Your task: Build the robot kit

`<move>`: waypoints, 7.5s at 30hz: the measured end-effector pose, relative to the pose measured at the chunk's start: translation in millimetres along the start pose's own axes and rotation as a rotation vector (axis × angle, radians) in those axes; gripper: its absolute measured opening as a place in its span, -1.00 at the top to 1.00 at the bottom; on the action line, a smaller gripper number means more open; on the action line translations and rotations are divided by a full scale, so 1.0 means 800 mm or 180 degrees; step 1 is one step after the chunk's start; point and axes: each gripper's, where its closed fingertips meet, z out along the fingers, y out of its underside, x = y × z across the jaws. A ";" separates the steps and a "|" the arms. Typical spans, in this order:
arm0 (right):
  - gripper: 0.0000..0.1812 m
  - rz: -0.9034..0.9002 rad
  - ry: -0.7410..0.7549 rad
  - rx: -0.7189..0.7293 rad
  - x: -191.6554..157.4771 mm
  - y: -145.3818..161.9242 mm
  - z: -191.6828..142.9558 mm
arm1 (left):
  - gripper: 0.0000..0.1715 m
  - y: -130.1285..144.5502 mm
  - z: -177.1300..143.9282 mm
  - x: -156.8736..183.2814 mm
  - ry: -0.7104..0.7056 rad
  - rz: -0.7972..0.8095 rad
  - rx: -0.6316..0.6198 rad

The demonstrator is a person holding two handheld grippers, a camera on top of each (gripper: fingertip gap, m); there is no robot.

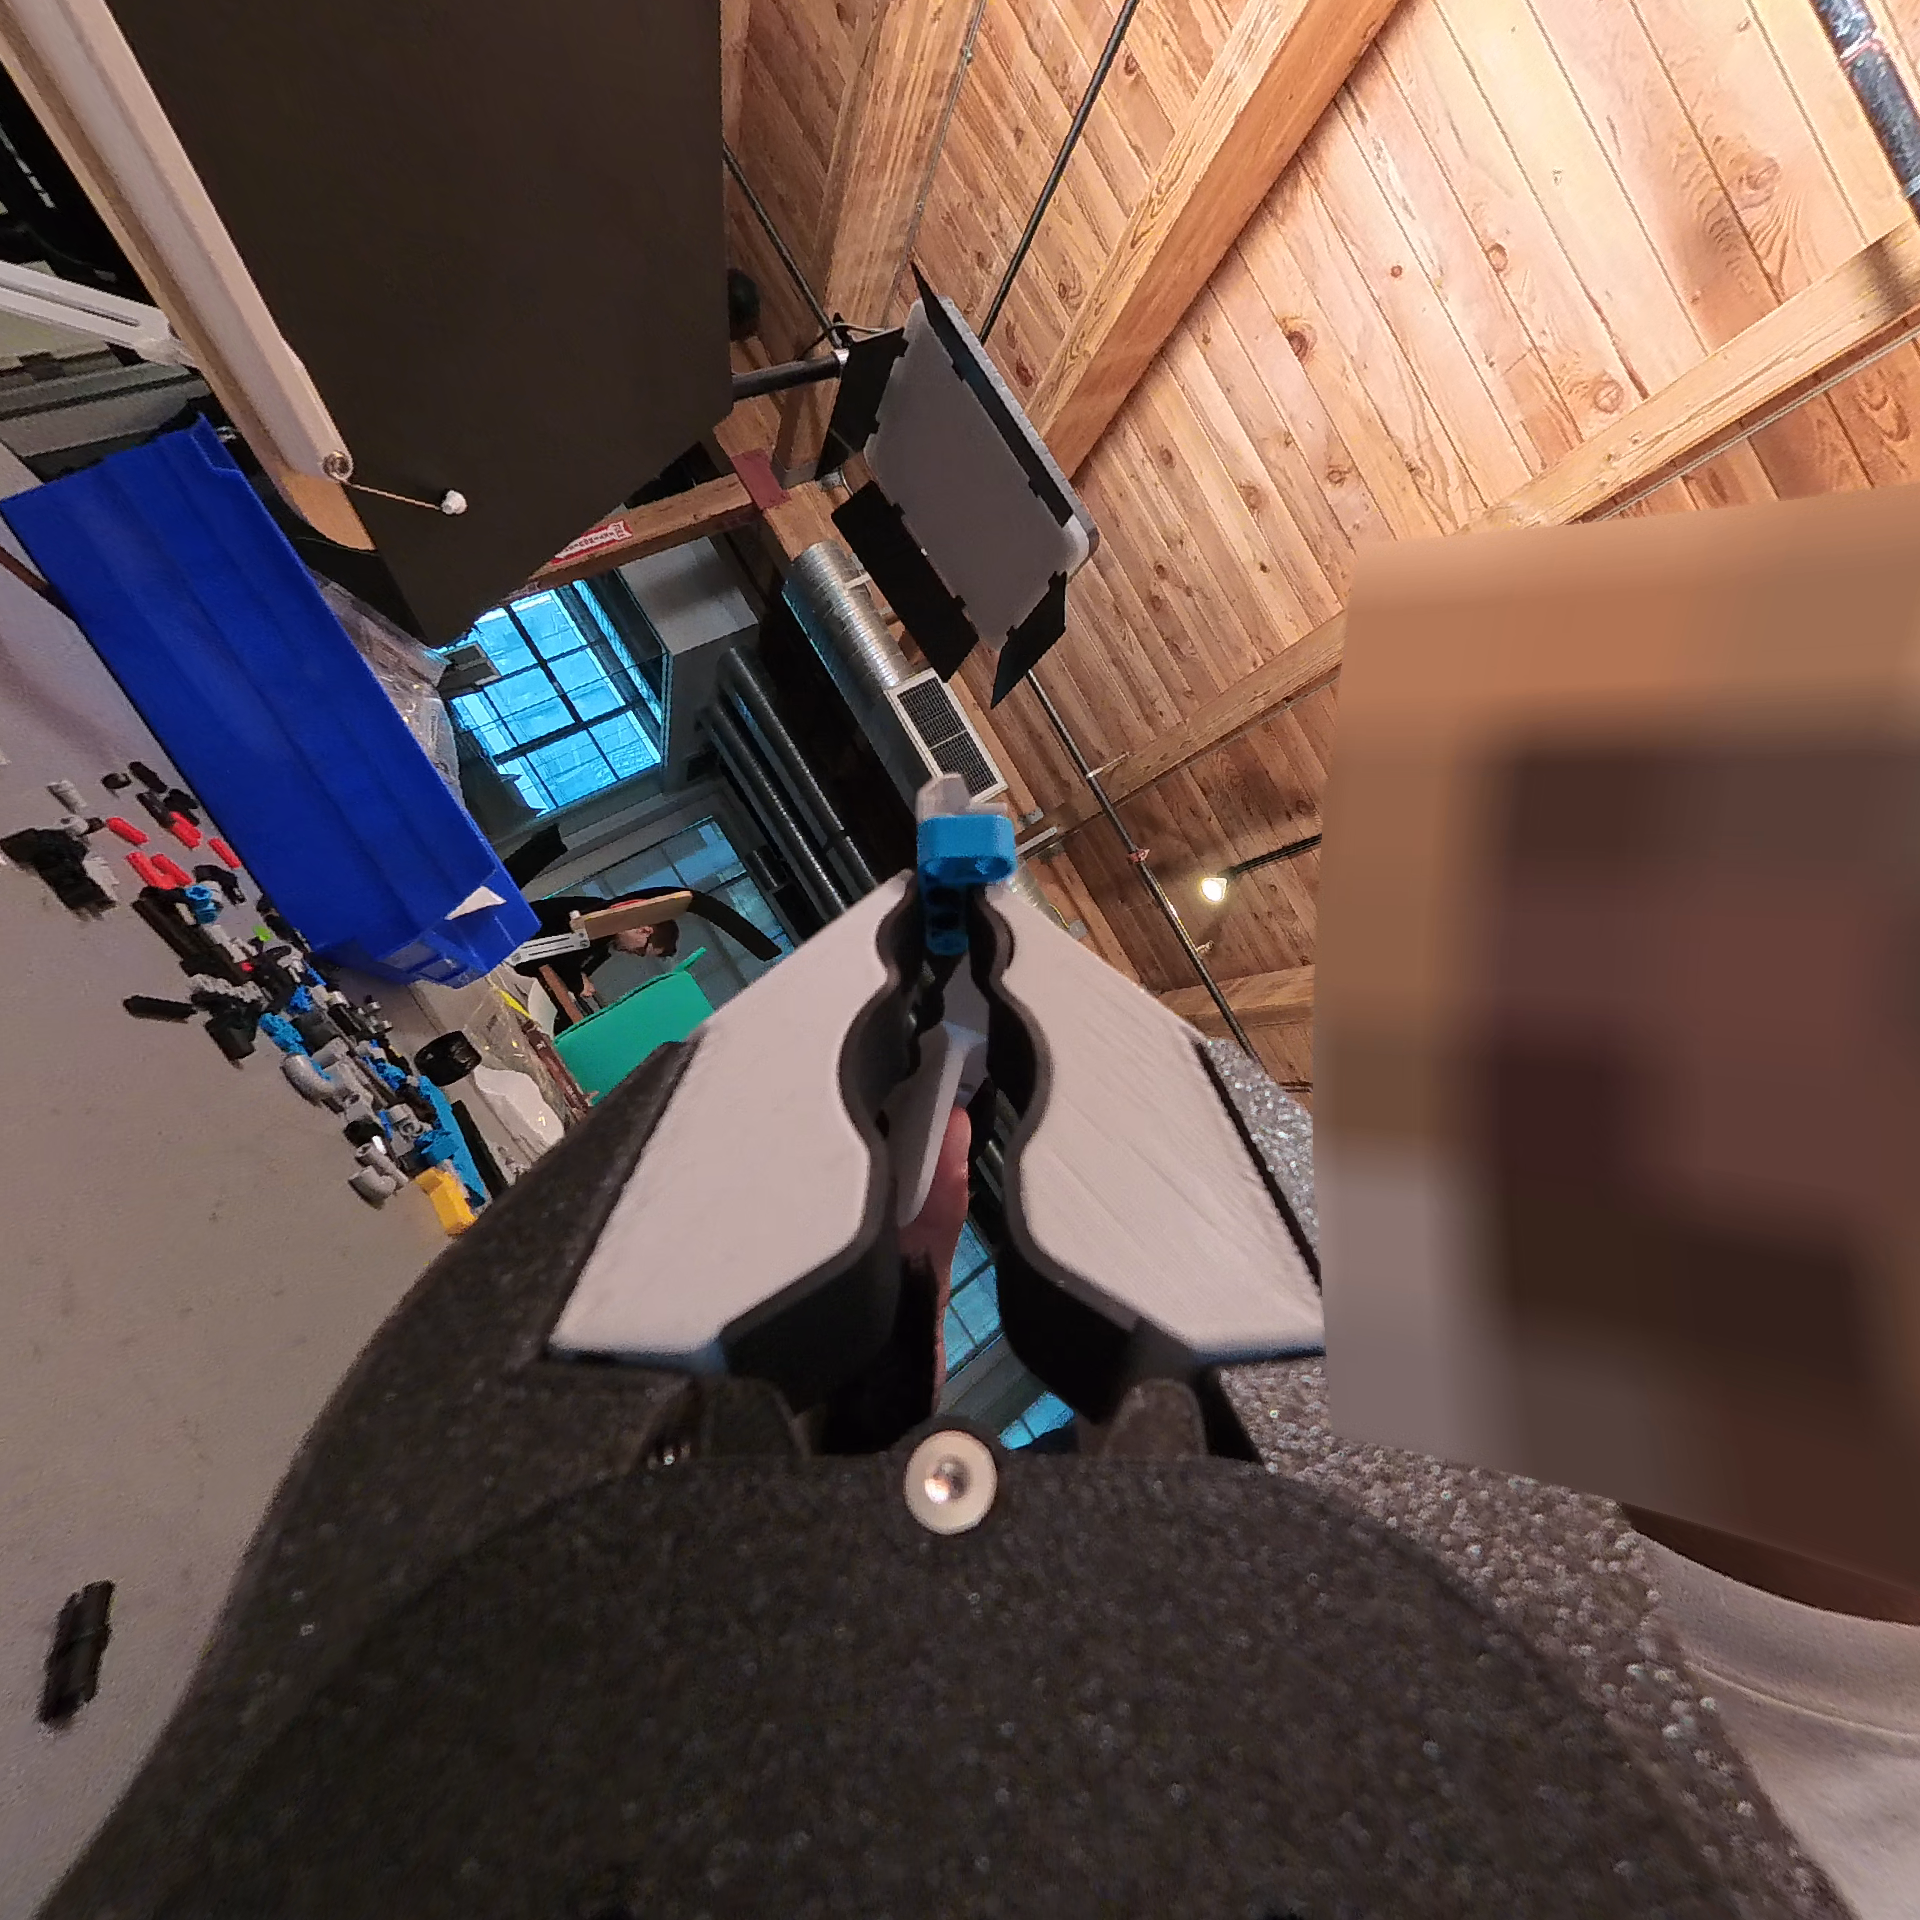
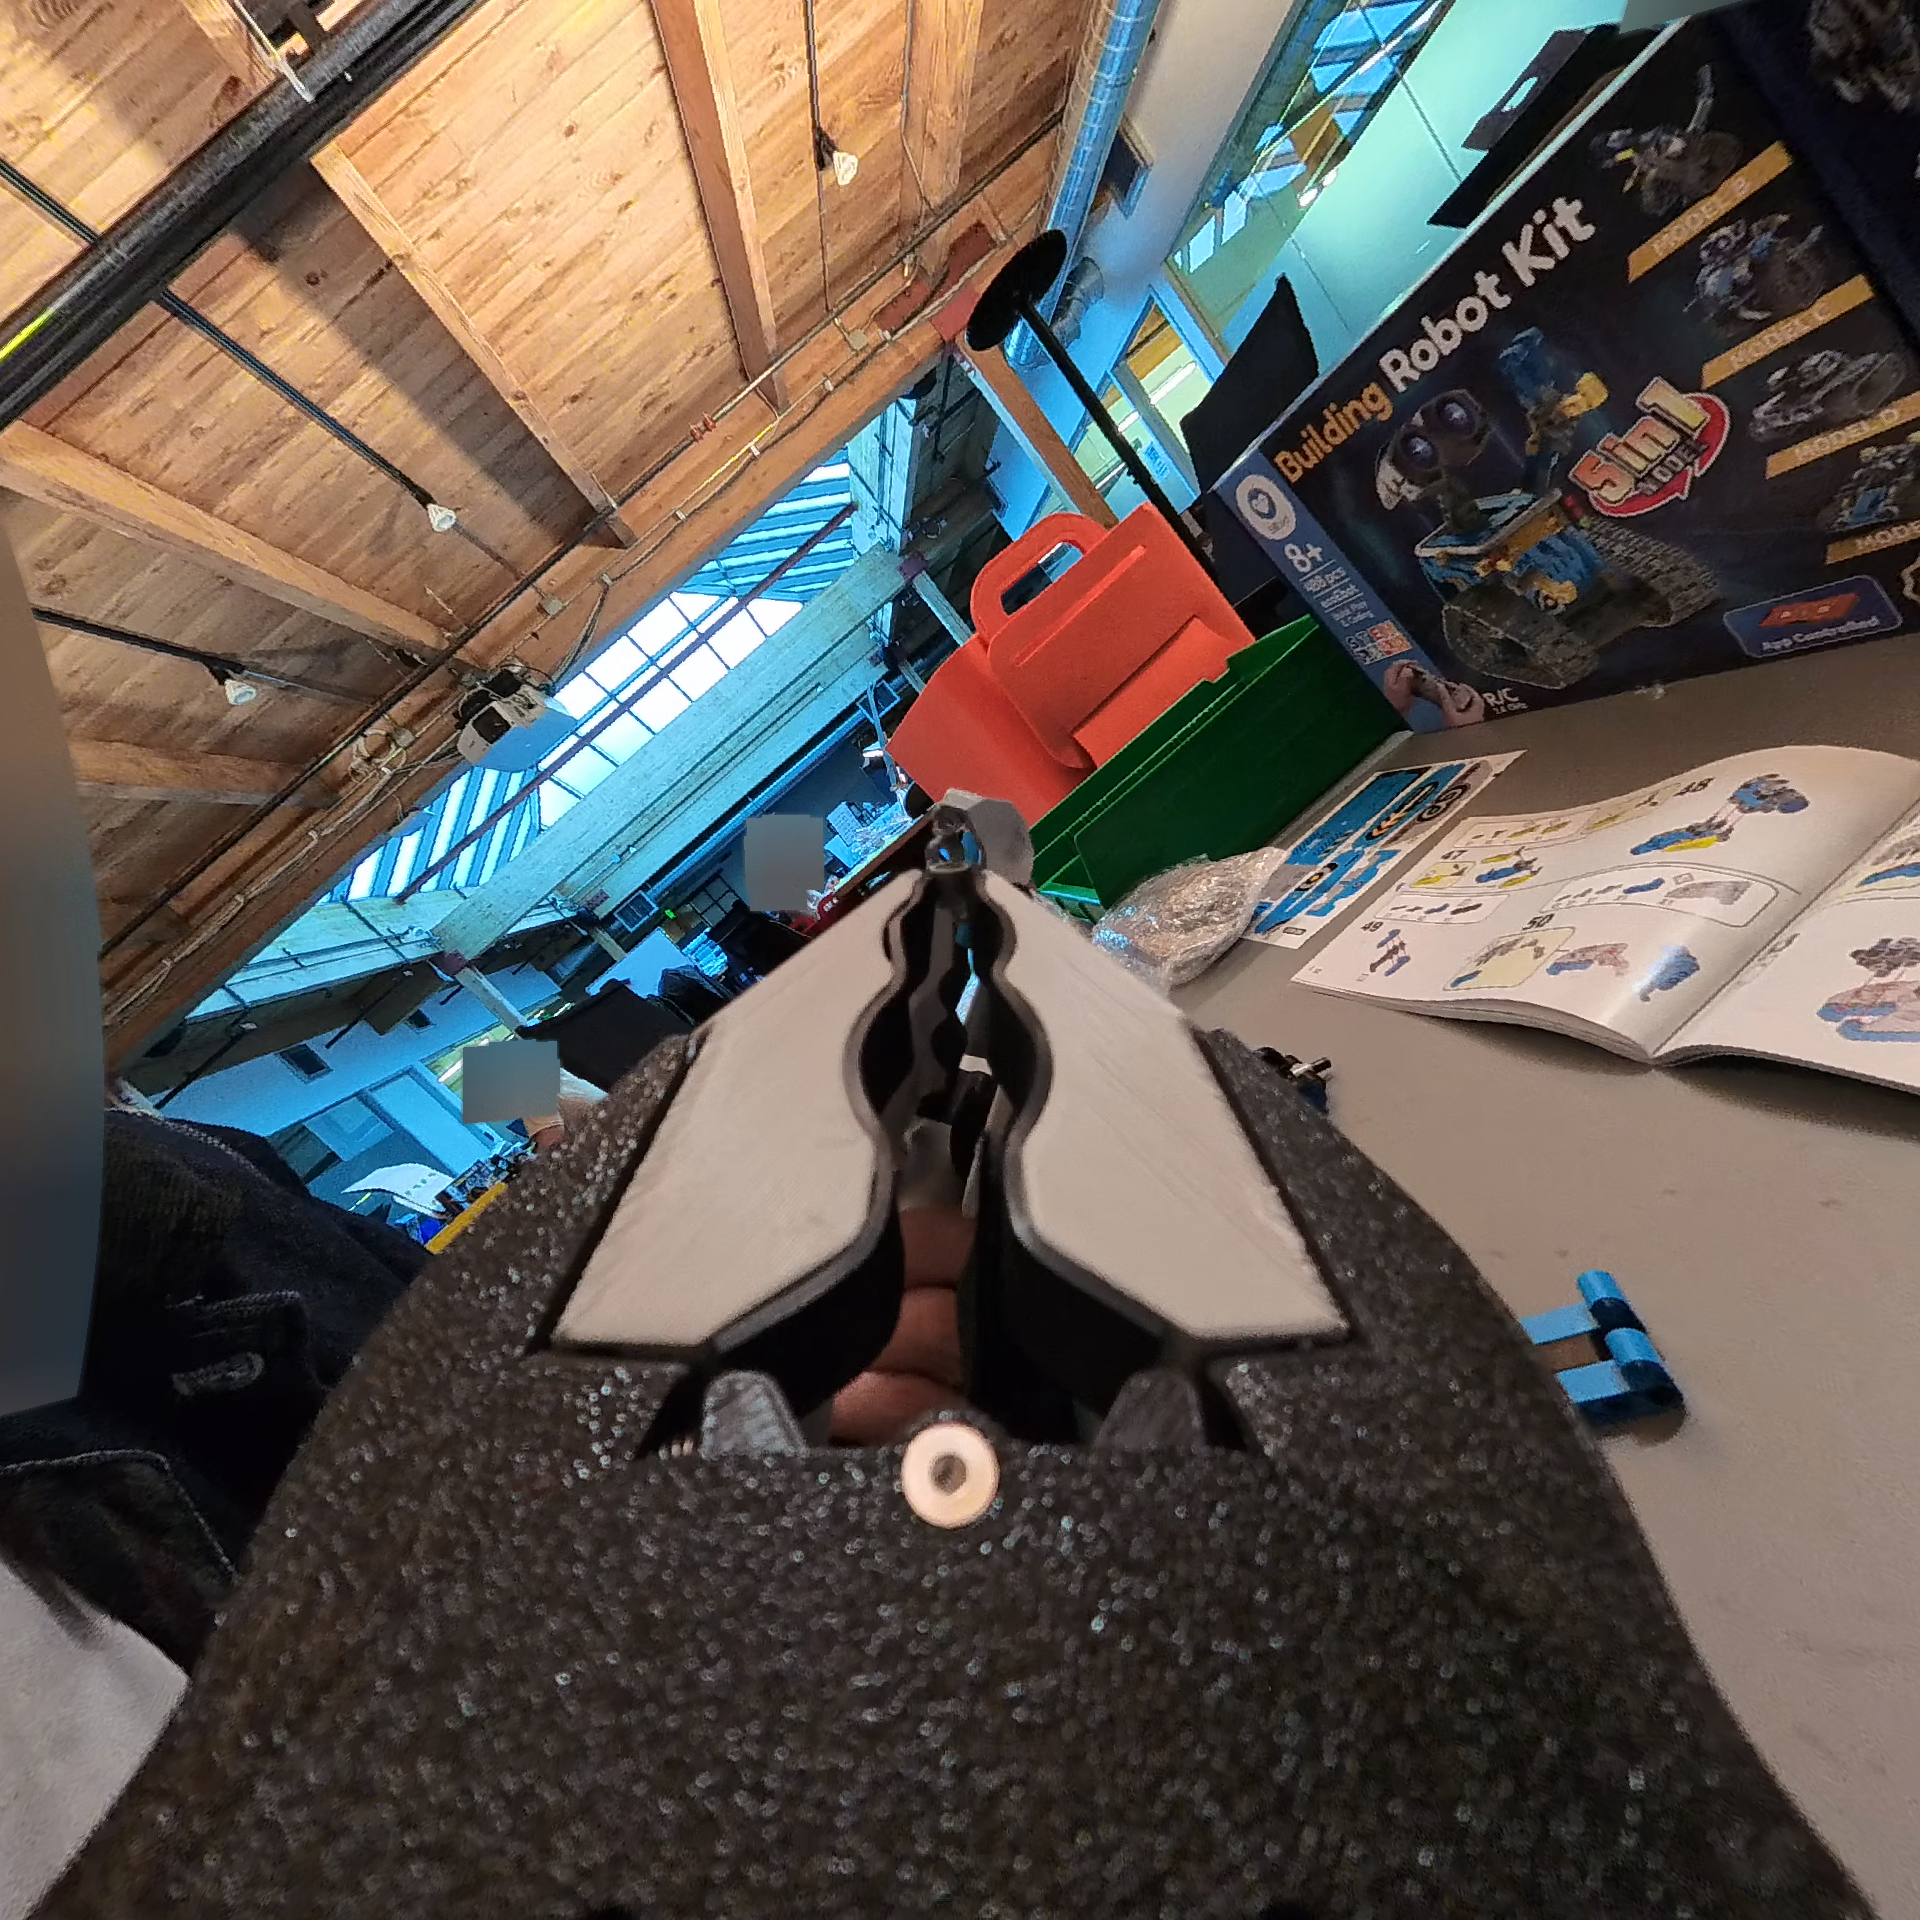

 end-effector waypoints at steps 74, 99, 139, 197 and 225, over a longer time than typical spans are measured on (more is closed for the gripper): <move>0.97 0.0643 -0.0245 -0.0372 0.015 0.016 -0.008 | 0.92 0.003 -0.007 -0.011 -0.1062 0.1803 -0.0414; 0.94 0.0281 0.0008 -0.0585 0.010 0.037 -0.003 | 0.91 0.019 -0.007 0.001 -0.2026 0.4438 -0.0858; 0.91 0.0451 0.0627 -0.1011 0.081 0.057 -0.024 | 0.91 0.024 -0.035 -0.085 -0.2454 0.3504 -0.1673; 0.93 -0.0879 0.1197 -0.1616 0.103 0.059 -0.046 | 0.74 0.029 -0.050 -0.097 -0.2696 0.3376 -0.1779; 0.73 -0.1839 0.1348 -0.2863 0.094 0.135 -0.153 | 0.74 0.050 -0.089 -0.102 -0.2726 0.3447 -0.2321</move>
